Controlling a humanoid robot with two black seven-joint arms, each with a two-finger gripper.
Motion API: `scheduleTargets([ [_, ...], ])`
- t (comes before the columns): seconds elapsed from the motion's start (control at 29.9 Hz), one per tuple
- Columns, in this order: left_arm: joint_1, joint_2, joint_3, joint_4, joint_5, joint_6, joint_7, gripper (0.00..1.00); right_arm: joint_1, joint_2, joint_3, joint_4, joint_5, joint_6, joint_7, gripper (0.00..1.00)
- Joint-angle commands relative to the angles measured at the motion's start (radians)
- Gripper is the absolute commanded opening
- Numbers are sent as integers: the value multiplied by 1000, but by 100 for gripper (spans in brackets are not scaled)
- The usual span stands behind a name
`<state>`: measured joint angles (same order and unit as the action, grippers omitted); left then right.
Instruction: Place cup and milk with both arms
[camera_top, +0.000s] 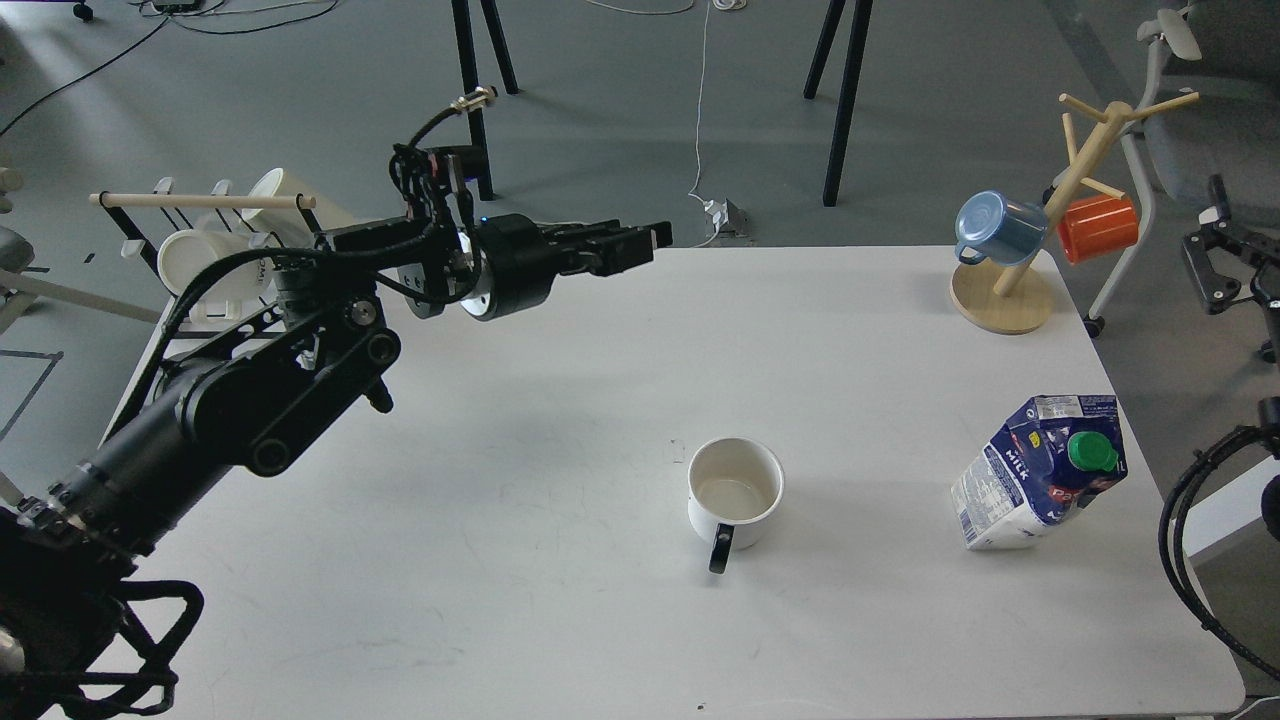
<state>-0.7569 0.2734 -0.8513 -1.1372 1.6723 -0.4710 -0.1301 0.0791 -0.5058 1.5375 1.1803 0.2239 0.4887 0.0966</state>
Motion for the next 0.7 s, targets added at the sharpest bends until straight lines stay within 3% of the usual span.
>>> scheduleTargets([
  [0.0, 2, 75, -78, 14, -441, 8, 1, 97, -155, 1, 32, 30, 0, 0, 6, 99],
  [0.2, 79, 119, -167, 77, -1070, 67, 3, 99, -387, 41, 16, 16, -1, 0, 12, 99],
  [0.37, 111, 122, -301, 164, -1235, 60, 10, 99, -504, 144, -6, 25, -3, 0, 5, 99],
  [0.54, 99, 135, -313, 329, -1486, 57, 9, 99, -581, 165, -129, 70, -6, 0, 5, 99],
  [0.67, 97, 133, -308, 347, -1551, 58, 9, 99, -607, 199, -195, 81, -12, 0, 8, 99],
])
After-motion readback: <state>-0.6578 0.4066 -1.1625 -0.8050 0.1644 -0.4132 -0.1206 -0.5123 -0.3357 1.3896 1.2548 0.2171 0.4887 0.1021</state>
